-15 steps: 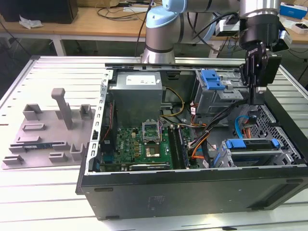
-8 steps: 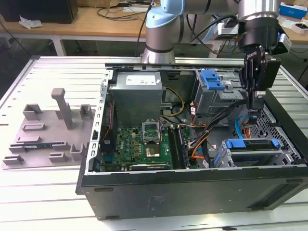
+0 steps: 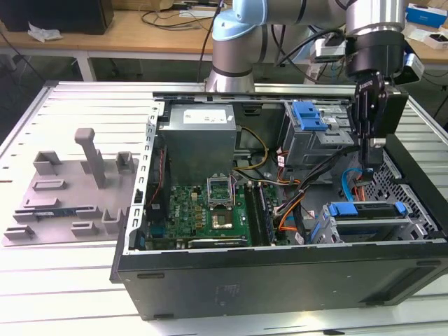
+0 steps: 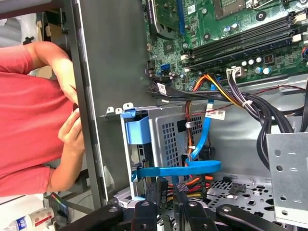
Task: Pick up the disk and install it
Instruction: 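Insert the first disk wire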
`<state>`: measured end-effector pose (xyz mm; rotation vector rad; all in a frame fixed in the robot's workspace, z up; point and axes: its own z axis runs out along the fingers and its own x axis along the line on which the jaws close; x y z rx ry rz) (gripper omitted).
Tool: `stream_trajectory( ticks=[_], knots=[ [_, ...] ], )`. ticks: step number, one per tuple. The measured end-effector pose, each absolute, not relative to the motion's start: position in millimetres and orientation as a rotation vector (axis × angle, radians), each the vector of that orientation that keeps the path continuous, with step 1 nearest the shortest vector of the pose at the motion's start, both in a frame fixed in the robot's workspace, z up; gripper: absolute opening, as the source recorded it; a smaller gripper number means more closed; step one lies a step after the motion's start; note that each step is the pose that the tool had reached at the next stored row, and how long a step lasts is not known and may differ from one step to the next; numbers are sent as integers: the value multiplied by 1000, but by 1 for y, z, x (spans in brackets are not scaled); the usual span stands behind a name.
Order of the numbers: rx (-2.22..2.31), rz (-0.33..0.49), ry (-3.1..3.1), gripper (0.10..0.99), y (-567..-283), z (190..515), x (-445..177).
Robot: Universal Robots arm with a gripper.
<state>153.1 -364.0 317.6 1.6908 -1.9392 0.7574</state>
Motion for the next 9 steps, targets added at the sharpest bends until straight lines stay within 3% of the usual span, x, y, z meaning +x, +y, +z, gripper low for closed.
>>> stream_trajectory(
  ticks=[9],
  knots=[
    [1688, 777, -1949, 278, -363, 316, 151]
  ],
)
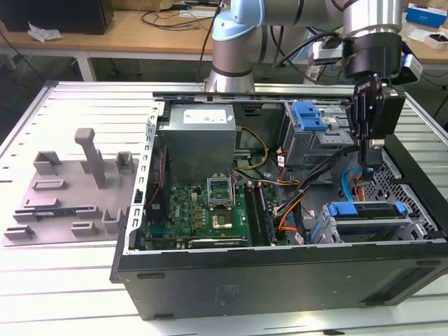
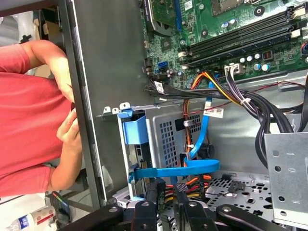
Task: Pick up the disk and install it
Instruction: 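Insert the first disk wire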
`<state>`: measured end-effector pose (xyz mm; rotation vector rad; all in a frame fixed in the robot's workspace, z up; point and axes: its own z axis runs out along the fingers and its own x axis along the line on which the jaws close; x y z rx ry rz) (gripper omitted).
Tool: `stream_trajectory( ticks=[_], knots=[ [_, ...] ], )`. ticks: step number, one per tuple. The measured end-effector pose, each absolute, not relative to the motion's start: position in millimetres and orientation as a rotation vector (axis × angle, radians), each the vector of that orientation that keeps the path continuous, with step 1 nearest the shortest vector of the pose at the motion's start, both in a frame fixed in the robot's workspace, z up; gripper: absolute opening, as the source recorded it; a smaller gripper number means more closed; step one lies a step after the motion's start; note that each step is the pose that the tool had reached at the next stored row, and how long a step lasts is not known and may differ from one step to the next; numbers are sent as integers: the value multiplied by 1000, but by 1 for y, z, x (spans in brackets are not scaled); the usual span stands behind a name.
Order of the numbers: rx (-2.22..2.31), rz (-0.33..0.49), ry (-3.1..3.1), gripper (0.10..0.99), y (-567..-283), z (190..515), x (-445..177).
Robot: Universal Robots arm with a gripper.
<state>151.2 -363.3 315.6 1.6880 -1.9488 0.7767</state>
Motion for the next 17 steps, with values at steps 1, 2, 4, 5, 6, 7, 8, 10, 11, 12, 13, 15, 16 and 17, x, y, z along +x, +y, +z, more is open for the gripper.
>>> stream_trajectory(
  ticks=[1, 2, 4, 5, 6, 7, 8, 10, 11, 12, 13, 15, 16, 17],
  knots=[
    [1688, 777, -1949, 278, -363, 316, 151],
    [1688, 777, -1949, 278, -363, 316, 151],
    [1687, 779, -1948, 278, -363, 315, 151],
    [1686, 780, -1946, 278, -363, 315, 151],
    [1685, 781, -1946, 278, -363, 315, 151],
    [1685, 782, -1945, 278, -363, 315, 151],
    [1685, 783, -1945, 278, -363, 315, 151],
    [1684, 784, -1946, 196, -363, 314, 151],
    [1684, 785, -1946, 169, -363, 314, 151],
    [1684, 786, -1947, 169, -363, 313, 151],
    [1684, 787, -1947, 169, -363, 313, 151],
    [1683, 788, -1946, 169, -363, 313, 151],
    [1683, 788, -1946, 169, -363, 313, 151],
    [1683, 788, -1947, 169, -363, 313, 151]
  ],
)
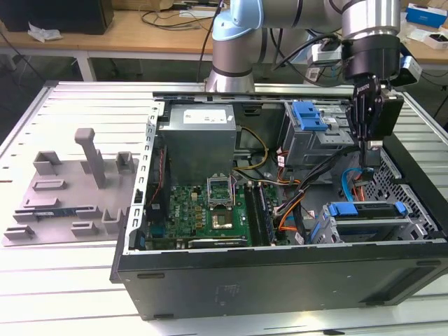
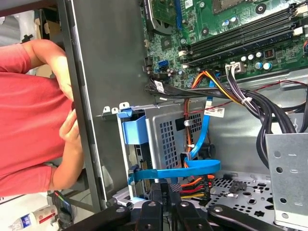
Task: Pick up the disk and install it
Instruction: 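Insert the first disk wire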
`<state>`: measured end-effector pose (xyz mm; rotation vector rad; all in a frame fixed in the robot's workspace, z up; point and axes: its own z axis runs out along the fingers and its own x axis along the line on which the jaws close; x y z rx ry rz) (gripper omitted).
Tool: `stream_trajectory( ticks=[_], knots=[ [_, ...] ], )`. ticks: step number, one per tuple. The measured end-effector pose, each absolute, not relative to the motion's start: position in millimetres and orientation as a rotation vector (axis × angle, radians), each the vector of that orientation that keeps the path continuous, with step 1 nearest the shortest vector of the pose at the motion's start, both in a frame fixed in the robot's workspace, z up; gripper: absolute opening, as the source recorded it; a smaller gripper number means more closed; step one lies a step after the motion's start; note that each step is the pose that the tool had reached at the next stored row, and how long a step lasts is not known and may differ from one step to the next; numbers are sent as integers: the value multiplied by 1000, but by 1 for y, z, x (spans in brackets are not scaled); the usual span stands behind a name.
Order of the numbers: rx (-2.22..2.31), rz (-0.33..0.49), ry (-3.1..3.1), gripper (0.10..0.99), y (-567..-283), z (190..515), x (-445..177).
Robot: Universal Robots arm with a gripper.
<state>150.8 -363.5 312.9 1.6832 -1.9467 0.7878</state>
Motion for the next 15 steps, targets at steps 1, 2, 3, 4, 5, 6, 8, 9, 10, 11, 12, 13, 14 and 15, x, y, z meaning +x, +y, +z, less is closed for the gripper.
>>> stream_trajectory(
  ticks=[1, 2, 3, 4, 5, 6, 8, 9, 10, 11, 12, 13, 14, 15],
  knots=[
    [1684, 785, -1946, 169, -365, 315, 151],
    [1684, 782, -1944, 169, -366, 317, 151],
    [1684, 780, -1944, 169, -369, 319, 151],
    [1686, 777, -1943, 169, -373, 320, 152],
    [1687, 774, -1944, 169, -377, 320, 154],
    [1692, 766, -1950, 169, -382, 320, 156],
    [1706, 746, -1966, 169, -387, 320, 156],
    [1719, 725, -1982, 169, -390, 320, 156],
    [1737, 698, -2003, 169, -393, 320, 156],
    [1749, 679, -2018, 169, -396, 320, 156],
    [1757, 667, -2027, 169, -398, 320, 156],
    [1767, 650, -2040, 169, -401, 320, 156],
    [1772, 641, -2046, 169, -403, 320, 156],
    [1776, 636, -2050, 169, -406, 321, 156]
  ],
)
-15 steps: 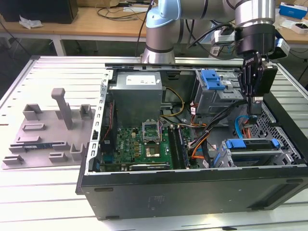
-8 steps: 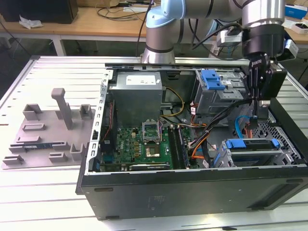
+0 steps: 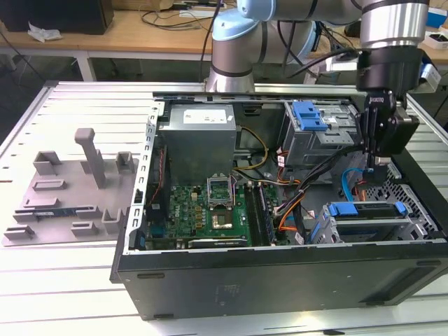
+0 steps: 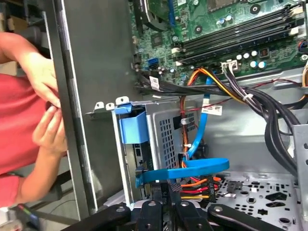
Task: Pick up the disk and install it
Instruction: 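Insert the first disk wire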
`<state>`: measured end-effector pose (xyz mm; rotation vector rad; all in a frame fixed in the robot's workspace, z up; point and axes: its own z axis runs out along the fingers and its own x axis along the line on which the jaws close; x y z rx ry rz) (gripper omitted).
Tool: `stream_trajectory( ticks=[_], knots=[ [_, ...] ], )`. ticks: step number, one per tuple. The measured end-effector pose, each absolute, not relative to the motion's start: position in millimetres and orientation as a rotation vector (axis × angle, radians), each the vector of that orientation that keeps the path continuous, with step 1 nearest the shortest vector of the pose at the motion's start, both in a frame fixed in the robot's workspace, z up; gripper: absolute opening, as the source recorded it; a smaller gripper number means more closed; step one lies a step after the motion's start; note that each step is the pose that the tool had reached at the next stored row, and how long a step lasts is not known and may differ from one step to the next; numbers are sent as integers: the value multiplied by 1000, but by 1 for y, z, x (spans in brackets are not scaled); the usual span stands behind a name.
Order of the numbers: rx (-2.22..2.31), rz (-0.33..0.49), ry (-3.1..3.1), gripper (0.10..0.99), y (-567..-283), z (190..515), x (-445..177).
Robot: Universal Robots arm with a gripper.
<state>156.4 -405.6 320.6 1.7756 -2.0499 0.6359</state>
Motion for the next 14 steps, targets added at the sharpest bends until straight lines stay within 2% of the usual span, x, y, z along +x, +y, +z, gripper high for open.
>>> stream_trajectory(
  ticks=[8, 14],
  knots=[
    [1800, 599, -2070, 169, -430, 325, 156],
    [1864, 490, -2139, 169, -434, 326, 157]
  ],
)
